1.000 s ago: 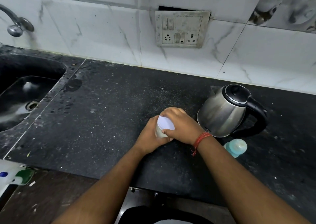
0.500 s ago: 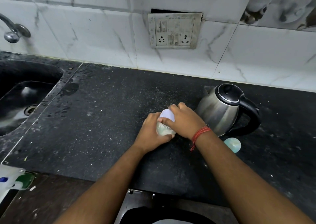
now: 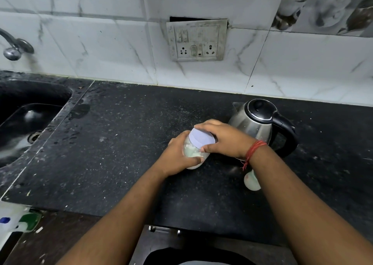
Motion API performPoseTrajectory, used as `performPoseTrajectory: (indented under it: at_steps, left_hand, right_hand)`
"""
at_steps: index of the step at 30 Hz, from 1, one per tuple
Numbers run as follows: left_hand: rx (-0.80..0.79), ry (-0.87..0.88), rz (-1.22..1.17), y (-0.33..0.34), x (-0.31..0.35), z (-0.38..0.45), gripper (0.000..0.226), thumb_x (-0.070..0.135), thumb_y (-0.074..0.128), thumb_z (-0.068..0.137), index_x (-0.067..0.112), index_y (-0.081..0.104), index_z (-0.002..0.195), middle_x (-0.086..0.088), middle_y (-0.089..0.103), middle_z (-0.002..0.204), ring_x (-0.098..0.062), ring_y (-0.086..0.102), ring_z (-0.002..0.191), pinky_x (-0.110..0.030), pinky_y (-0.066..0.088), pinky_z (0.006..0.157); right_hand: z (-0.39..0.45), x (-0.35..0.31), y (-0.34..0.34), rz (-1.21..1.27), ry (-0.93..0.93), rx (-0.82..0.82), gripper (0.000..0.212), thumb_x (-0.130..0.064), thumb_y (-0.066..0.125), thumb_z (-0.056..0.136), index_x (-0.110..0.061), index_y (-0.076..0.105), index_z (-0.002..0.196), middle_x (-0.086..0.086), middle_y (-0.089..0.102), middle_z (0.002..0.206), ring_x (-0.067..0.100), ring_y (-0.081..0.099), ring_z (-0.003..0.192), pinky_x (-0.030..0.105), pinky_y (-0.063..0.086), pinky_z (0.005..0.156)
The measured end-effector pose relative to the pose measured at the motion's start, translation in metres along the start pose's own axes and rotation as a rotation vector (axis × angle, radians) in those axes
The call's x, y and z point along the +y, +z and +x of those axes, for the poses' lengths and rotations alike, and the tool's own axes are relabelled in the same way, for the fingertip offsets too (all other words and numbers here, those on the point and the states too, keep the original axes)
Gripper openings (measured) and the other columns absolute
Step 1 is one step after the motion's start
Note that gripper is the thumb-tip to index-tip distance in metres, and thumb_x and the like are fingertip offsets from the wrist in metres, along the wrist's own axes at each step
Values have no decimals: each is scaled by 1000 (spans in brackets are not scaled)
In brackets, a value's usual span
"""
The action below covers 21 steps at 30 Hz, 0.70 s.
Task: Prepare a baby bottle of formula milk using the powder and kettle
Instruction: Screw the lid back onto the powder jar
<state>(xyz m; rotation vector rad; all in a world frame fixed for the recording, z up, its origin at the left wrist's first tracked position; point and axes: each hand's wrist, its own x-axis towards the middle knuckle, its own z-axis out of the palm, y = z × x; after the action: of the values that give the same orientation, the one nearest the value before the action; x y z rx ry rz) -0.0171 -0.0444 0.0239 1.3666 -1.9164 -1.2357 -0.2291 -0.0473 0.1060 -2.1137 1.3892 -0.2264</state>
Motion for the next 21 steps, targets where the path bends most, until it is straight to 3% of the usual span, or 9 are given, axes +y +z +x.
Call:
performPoseTrajectory:
  at_steps: [3, 6, 8, 12, 15, 18, 21]
  left_hand:
    - [10, 22, 47, 4, 9, -2, 85, 50, 82, 66, 39, 43, 142, 18, 55, 130, -14, 44, 128, -36, 44, 106]
    - [7, 42, 69, 9, 13, -2, 92, 56, 81, 65, 33, 43, 146, 17, 55, 134, -16, 45, 130, -40, 44, 109]
    - [-7, 24, 51, 9, 11, -1, 90, 54, 84, 66, 35, 44, 145, 16, 57, 134, -15, 51, 128, -44, 49, 107]
    - [-106, 12, -129, -1, 15, -3, 75, 31, 87, 76, 38, 47, 139, 12, 64, 130, -6, 65, 118, -35, 55, 101]
    - [-163, 21, -176, -5, 23, -3, 72, 27, 86, 79, 38, 48, 139, 11, 67, 129, -7, 66, 119, -34, 56, 101]
    - [-146, 29, -191, -2, 32, -2, 72, 26, 86, 78, 34, 48, 139, 6, 67, 127, -11, 67, 117, -34, 57, 99]
    - [-128, 47, -163, 0, 35, 0, 74, 21, 87, 80, 28, 45, 141, 6, 65, 127, -8, 66, 113, -31, 56, 97]
  right_hand:
    - [-2, -10, 6, -74, 180, 86, 70, -61, 68, 82, -29, 50, 142, -4, 45, 125, 19, 54, 114, 38, 45, 102]
    - [-3, -16, 15, -126, 308, 170, 72, -78, 53, 79, -22, 58, 124, -1, 44, 114, 22, 58, 100, 39, 49, 93]
    - [-4, -11, 16, -84, 291, 157, 77, -77, 53, 82, -21, 54, 135, 1, 45, 125, 22, 57, 110, 37, 46, 98]
    - [-9, -2, 4, -44, 131, 48, 82, -67, 59, 88, -29, 32, 156, -1, 39, 147, 19, 44, 134, 34, 38, 111]
    - [-11, -4, 8, -104, 75, 126, 74, -67, 55, 89, -27, 42, 150, -2, 46, 131, 18, 48, 124, 34, 41, 103]
    - [-9, -9, 15, -176, 86, 258, 76, -75, 34, 83, -21, 57, 131, -3, 47, 111, 18, 51, 108, 31, 41, 91]
    - [-6, -9, 22, -250, 106, 315, 77, -72, 24, 82, -15, 60, 118, 0, 49, 106, 22, 52, 105, 33, 41, 91]
